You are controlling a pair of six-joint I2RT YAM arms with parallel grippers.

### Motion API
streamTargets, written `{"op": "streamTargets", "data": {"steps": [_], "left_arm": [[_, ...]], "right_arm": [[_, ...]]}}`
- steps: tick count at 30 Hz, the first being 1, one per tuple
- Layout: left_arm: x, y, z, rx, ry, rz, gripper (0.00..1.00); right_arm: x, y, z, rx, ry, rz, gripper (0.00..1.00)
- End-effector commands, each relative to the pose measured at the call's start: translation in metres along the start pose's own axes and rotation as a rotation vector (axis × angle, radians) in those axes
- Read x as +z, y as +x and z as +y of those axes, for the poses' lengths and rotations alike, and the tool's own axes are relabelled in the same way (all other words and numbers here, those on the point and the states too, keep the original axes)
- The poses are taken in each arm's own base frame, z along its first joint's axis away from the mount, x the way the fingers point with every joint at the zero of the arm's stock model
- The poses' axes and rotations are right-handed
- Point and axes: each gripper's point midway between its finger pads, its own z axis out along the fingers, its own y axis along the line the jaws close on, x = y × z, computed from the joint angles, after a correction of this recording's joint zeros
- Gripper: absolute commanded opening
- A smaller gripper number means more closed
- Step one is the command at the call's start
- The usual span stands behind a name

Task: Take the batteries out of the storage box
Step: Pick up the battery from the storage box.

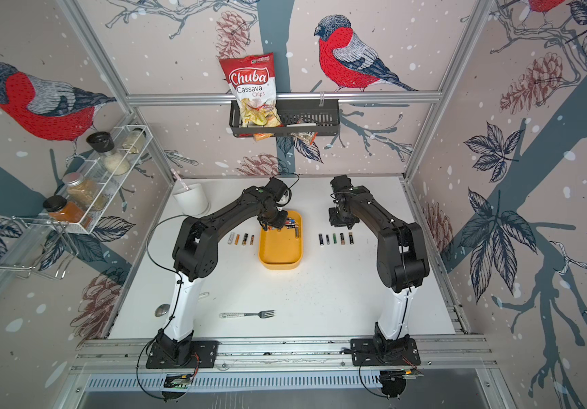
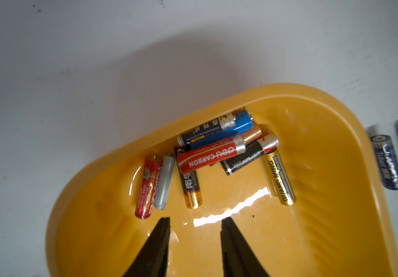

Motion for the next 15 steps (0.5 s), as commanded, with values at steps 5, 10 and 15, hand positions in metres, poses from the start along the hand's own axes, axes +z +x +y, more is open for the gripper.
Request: {"op": "streamTargets", "data": {"steps": [5,10,15], "left_arm": [[0.016,0.001,0.004,-0.001,-0.029,0.011,0.38],[0.024,-0.002,0.001,-0.013,-0.014,0.001,0.36],[0.028,-0.002,-0.001,-0.023,-0.006,-0.006,0.32]], "right_arm": [[-0.006,0.003,0.002,-0.004,-0.009,0.008,0.3],[-0.006,0.005,0.004,-0.007,-0.011,0.011,0.3],[-0.006,0.007,0.004,-0.009,-0.01,0.011,0.3]]}}
